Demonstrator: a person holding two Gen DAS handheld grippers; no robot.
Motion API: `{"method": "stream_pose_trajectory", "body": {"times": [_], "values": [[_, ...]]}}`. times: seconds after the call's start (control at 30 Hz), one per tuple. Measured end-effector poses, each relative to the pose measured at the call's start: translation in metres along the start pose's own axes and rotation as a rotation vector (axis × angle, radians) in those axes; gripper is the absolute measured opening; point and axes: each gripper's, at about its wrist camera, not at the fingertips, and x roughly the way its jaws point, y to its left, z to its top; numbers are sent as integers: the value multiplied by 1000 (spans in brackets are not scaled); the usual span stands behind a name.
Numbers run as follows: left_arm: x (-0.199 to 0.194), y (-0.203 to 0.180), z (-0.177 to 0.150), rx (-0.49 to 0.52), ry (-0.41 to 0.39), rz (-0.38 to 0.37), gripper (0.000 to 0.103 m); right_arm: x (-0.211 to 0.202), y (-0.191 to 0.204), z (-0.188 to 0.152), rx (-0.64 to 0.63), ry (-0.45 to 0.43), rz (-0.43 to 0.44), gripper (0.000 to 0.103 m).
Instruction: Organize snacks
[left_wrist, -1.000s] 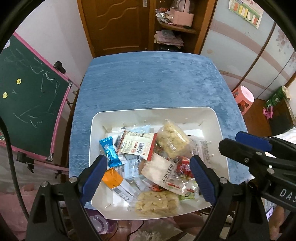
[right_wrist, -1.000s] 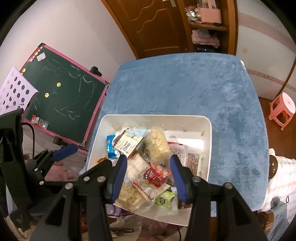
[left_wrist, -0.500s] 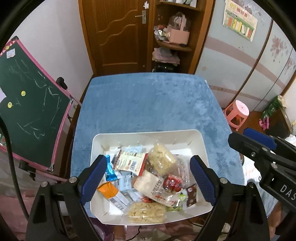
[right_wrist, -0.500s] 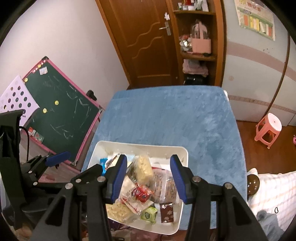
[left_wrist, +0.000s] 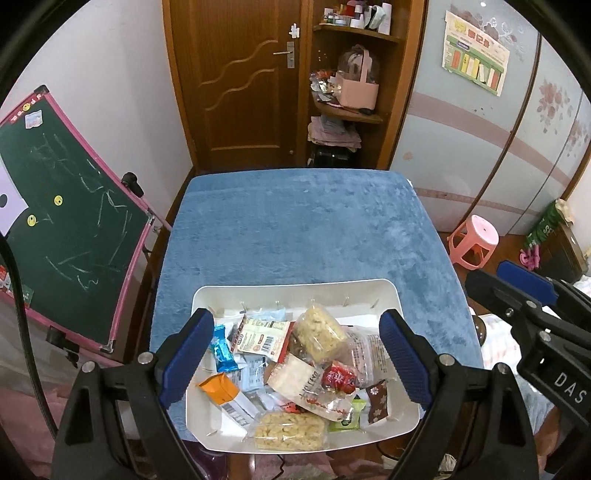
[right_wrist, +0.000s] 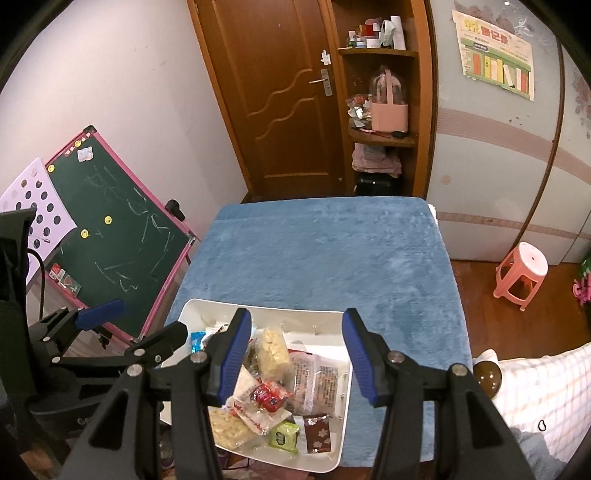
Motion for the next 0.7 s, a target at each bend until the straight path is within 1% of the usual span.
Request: {"method": "stream_pose_trajectory", "body": {"times": [0.7], "values": [[-7,8,4,-24,-20,17,91,-6,1,1,-10,-17,-8,52]]}}
